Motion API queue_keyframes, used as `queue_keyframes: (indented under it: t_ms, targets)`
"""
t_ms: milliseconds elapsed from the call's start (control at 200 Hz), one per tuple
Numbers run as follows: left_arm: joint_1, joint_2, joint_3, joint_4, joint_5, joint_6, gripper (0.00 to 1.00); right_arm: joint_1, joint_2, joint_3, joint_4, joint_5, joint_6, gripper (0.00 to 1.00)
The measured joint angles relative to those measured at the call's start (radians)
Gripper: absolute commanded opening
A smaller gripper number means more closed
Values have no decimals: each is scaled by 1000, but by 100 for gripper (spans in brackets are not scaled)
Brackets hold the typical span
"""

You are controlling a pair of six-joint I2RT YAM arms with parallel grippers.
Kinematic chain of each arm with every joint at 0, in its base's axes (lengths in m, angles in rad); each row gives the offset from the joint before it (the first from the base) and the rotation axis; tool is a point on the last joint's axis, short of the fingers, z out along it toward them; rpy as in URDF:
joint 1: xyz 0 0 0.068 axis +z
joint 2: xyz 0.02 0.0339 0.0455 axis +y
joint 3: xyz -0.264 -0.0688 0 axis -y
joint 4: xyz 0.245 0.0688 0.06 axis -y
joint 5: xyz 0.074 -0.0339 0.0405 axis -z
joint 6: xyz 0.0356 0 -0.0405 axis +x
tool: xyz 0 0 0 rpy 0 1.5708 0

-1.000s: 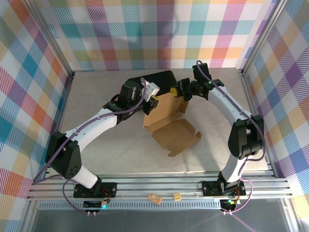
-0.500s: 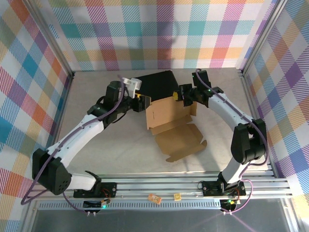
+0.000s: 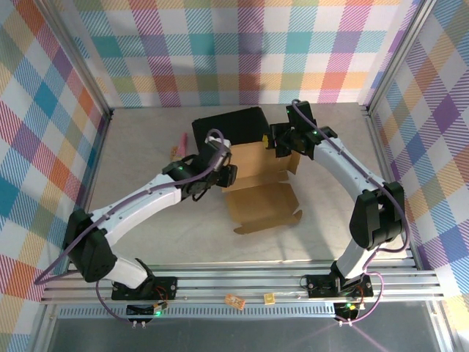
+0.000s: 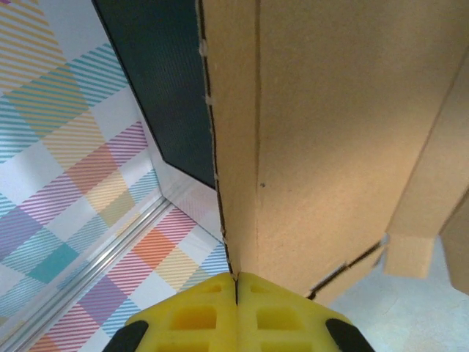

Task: Fold the paper box

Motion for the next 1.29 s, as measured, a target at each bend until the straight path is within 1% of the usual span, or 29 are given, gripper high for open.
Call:
queue_keyframes:
  t_ms: [110, 170, 205, 355, 455, 530, 685, 775, 885, 965, 1030, 1115, 1200, 1235, 1295]
  targets:
    - [-55, 90, 24, 21, -206, 36, 74, 0, 0, 9, -20, 2, 3, 0]
    - [-68, 153, 46, 51, -294, 60, 78, 0, 0, 13, -29, 2, 4, 0]
    - [-69, 184, 54, 72, -333, 73, 78, 0, 0, 13, -34, 2, 5, 0]
    - [-61, 275, 87, 133, -430, 111, 79, 0, 0, 13, -52, 2, 10, 0]
    - [-48, 312, 115, 152, -472, 111, 74, 0, 0, 16, -67, 2, 10, 0]
    - [-22, 321, 121, 163, -488, 105, 70, 0, 0, 19, -76, 2, 10, 0]
    - [38, 339, 126, 177, -489, 98, 49, -2, 0, 19, -86, -1, 10, 0]
    - [58, 346, 126, 181, -491, 93, 44, -8, 0, 19, -94, 2, 10, 0]
    - [67, 335, 114, 189, -488, 94, 36, -17, 0, 20, -101, 3, 10, 0]
    - [74, 301, 80, 187, -471, 89, 34, -25, 1, 21, -103, 3, 10, 0]
    - [91, 257, 40, 188, -444, 89, 31, -33, 3, 23, -105, 5, 10, 0]
    - [132, 195, -14, 188, -368, 97, 21, -40, 6, 24, -107, 6, 10, 0]
    - [173, 136, -60, 199, -267, 102, 21, -41, 9, 24, -108, 2, 7, 0]
    - [190, 108, -79, 203, -217, 102, 27, -42, 10, 24, -108, 1, 6, 0]
    - [211, 64, -93, 183, -128, 75, 40, -42, 10, 24, -106, 2, 5, 0]
